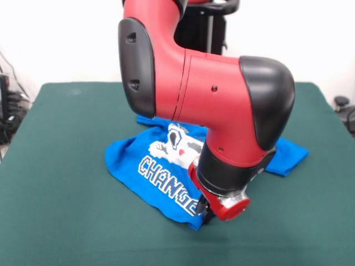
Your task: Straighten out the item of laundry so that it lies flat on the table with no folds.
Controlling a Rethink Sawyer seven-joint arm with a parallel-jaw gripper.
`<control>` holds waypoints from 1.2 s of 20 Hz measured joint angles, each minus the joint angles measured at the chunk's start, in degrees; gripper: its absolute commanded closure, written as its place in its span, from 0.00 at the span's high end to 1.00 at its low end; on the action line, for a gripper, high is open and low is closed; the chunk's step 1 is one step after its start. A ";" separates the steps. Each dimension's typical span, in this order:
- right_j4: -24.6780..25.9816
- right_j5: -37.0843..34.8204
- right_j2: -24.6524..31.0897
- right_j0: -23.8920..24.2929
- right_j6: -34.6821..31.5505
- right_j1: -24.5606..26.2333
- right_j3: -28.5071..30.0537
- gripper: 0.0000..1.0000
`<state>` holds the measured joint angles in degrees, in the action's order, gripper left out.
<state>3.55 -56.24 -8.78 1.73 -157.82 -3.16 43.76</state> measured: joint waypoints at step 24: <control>-2.42 -3.08 0.02 0.04 0.00 1.07 -2.55 0.00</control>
<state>1.13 -59.32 -8.75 1.76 -157.82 -2.09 41.21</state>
